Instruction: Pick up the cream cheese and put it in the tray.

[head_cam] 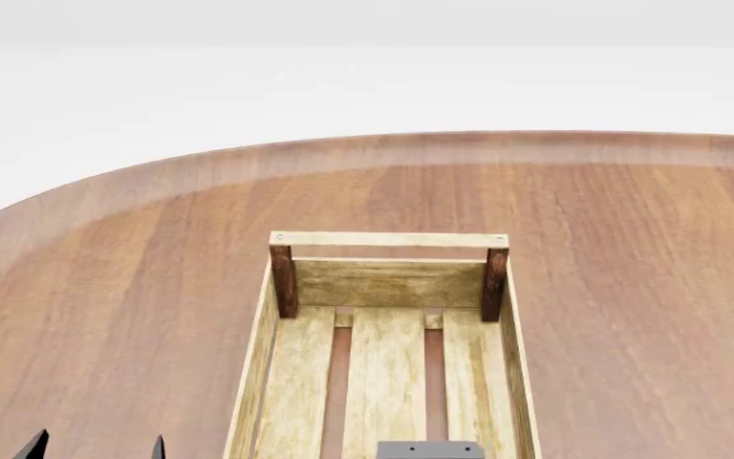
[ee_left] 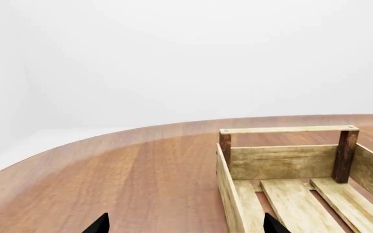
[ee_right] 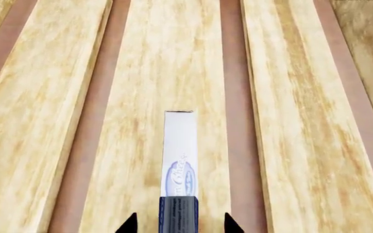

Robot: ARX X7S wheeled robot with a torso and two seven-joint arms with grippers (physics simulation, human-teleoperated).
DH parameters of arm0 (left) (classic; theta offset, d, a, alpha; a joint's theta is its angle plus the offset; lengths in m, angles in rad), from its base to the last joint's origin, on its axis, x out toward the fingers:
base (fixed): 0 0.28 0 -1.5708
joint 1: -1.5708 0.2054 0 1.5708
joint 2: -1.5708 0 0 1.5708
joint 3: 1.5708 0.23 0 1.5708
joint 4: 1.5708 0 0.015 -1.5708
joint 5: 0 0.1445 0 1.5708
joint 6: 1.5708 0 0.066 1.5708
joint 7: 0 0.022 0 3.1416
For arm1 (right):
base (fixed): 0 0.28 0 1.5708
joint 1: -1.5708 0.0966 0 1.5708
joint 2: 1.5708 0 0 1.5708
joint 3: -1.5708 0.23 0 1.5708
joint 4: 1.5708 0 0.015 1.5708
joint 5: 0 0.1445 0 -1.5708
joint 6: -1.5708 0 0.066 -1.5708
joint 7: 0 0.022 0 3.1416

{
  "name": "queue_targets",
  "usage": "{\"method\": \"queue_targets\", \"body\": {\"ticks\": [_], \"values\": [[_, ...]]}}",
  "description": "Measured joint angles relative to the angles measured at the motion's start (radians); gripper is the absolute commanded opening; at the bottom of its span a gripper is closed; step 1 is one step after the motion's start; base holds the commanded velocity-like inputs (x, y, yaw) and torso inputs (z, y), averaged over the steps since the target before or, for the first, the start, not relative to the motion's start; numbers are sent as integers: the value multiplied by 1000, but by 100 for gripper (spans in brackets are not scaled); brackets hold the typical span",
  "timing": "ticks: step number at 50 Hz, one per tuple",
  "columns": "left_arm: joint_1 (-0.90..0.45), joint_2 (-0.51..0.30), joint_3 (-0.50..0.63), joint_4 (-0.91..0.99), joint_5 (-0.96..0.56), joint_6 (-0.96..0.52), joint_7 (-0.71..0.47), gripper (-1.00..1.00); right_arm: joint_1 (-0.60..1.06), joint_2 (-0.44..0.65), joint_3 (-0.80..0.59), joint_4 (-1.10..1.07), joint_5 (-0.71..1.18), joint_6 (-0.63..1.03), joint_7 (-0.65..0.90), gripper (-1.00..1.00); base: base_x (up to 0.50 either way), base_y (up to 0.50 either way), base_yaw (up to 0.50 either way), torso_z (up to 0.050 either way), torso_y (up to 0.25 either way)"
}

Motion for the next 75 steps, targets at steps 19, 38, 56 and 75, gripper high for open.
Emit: {"method": "queue_targets", "body": {"ticks": [19, 38, 56, 75], "values": [[0, -3, 3, 3, -4, 1, -3, 100, 9, -1, -1, -11, -11, -14, 5, 100, 0, 0, 0, 0, 0], [5, -14, 1, 30, -20, -9, -7, 100, 32, 18, -8, -89, -77, -95, 93, 100, 0, 0, 0, 0, 0], [20, -34, -10, 96, -35, -12, -19, 100, 70, 218, -68, -500, -283, -264, 427, 100, 0, 0, 0, 0, 0], [43, -58, -19, 178, -53, -13, -30, 100, 101, 370, -107, -794, -543, -399, 712, 100, 0, 0, 0, 0, 0]]}}
